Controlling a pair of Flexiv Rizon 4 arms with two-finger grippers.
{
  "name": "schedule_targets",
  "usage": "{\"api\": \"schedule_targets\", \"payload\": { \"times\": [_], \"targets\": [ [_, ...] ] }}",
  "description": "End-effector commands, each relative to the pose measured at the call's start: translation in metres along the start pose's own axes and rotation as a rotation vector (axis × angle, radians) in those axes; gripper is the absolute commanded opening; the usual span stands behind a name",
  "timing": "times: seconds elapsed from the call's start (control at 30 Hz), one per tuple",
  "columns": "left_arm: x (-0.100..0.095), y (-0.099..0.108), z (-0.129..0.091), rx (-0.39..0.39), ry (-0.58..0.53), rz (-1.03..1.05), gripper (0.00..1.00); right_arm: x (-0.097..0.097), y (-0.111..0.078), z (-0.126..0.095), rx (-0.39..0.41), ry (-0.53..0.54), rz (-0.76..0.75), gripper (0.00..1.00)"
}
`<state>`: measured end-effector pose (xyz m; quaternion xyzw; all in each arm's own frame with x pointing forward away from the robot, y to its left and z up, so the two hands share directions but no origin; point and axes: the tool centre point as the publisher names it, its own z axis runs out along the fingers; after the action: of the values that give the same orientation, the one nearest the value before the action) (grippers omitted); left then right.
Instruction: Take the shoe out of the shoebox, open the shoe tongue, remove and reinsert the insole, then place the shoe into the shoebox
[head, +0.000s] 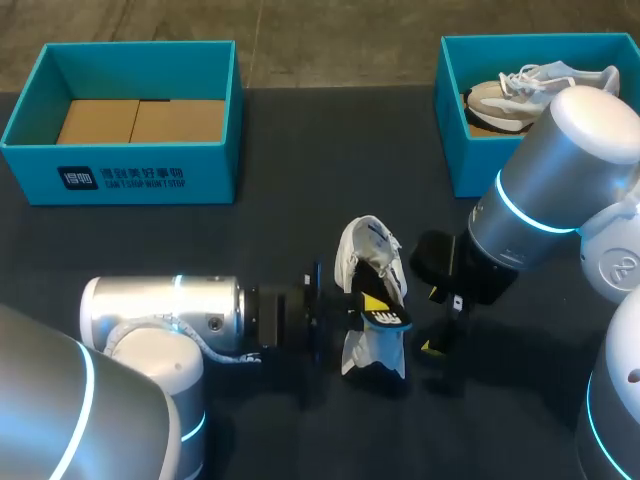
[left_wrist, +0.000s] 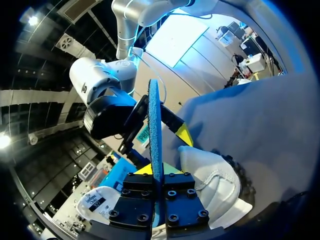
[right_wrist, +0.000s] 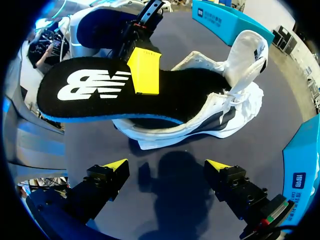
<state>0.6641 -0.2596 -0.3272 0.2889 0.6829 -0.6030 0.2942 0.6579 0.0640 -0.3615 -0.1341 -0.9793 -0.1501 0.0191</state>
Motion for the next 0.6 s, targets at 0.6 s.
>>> {"api": "schedule_targets", "payload": {
  "times": [0.6],
  "targets": [
    [-0.003,0.037,0.003,-0.068,-0.012,-0.03,0.0,0.001,0.0,0.001,0.001,-0.002,0.001,1.0]
  ]
}}
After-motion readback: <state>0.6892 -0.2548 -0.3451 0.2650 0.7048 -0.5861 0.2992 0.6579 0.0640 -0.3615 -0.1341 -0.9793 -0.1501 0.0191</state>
